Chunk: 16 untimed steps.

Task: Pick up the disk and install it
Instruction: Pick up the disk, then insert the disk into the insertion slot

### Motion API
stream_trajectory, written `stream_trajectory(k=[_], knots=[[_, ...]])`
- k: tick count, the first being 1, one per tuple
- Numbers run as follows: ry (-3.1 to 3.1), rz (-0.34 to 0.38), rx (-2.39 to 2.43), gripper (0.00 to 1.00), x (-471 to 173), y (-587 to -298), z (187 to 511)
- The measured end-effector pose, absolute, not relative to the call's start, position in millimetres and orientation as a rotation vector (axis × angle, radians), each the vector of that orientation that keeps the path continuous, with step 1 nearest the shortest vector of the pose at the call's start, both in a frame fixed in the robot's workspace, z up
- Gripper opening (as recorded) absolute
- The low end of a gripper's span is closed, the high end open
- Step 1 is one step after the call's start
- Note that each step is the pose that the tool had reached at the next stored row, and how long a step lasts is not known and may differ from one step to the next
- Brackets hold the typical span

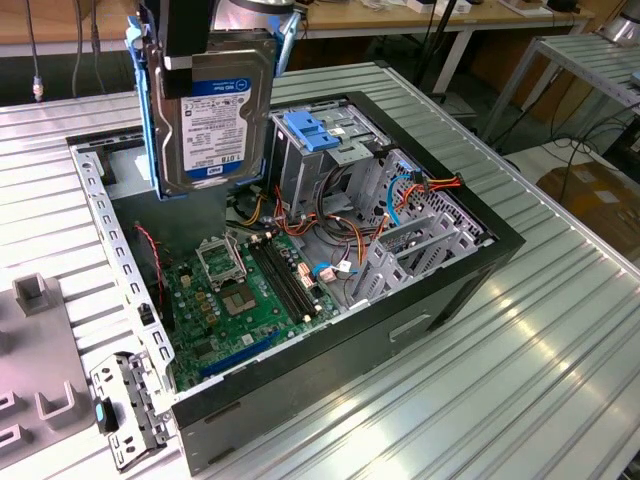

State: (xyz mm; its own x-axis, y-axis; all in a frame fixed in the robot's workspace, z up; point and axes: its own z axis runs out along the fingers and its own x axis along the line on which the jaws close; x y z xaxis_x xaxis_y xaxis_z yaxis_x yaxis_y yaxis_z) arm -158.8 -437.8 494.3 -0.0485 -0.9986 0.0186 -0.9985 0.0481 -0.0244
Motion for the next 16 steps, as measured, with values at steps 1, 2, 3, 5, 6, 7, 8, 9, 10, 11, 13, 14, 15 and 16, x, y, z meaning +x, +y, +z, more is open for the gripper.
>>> stream_trajectory(k=[1,2,3,5,6,7,8,9,10,11,13,14,15,16], knots=[[2.272,-0.048,-2.164,0.37,-156,-438,494],[2.273,-0.048,-2.163,0.37,-154,-438,494],[2.274,-0.048,-2.162,0.37,-147,-438,494],[2.275,-0.048,-2.161,0.37,-142,-438,494],[2.276,-0.048,-2.16,0.37,-138,-438,494],[2.277,-0.048,-2.16,0.37,-133,-438,494],[2.278,-0.048,-2.158,0.37,-128,-438,494],[2.279,-0.048,-2.157,0.37,-121,-438,494],[2.28,-0.048,-2.156,0.37,-117,-438,494],[2.28,-0.048,-2.156,0.37,-114,-438,494],[2.281,-0.048,-2.155,0.37,-112,-438,494],[2.281,-0.048,-2.155,0.37,-111,-438,494],[2.281,-0.048,-2.155,0.37,-111,-438,494],[2.281,-0.048,-2.155,0.37,-111,-438,494]])
